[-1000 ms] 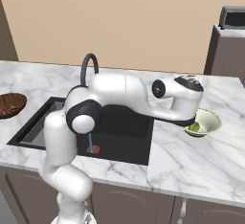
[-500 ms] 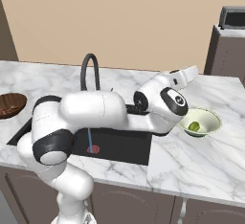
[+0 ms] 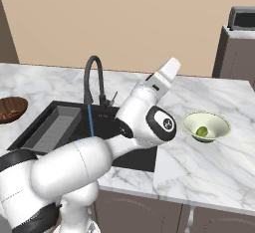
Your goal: Pick the mushrooms from the sink and place them in one bowl. Place the mango in the other bowl. Then turn off the sink faucet.
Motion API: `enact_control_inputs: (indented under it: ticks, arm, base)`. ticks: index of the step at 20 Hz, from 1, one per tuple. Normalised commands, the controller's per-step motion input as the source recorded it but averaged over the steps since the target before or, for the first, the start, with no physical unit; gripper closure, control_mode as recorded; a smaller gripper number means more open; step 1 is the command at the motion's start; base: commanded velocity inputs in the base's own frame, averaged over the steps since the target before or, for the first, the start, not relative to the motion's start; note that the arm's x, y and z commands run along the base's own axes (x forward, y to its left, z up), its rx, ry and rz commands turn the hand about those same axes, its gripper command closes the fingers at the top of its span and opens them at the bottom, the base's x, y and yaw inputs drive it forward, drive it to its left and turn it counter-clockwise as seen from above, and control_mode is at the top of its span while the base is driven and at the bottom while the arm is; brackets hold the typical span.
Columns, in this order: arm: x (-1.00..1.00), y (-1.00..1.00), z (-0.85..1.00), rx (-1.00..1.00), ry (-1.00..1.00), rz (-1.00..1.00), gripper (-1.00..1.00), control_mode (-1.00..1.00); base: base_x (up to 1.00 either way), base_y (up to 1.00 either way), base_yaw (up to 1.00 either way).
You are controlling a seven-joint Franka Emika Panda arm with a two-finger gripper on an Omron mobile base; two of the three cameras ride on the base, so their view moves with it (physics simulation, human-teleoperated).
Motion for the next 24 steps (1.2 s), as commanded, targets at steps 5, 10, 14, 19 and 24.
enact_control_inputs:
  ticks: [5,10,14,19,24]
  arm:
    - [-0.87,0.68,0.84,-0.25,0.01,0.17,-1.0,-1.0]
    - [-0.65,0.39,0.81,-0.18,0.04,0.09,-1.0,-1.0]
    - [-0.73,0.03,0.97,0.08,0.4,0.0,-1.0,-1.0]
    - [-0.81,0.0,1.0,0.22,0.68,0.0,-1.0,-1.0]
    - [-0.89,0.0,1.0,0.22,0.71,0.04,-1.0,-1.0]
  base:
    - [0.0,0.0,0.0]
    - [0.0,0.0,0.0]
    - [0.0,0.0,0.0]
    - [0.0,0.0,0.0]
    - [0.0,0.0,0.0]
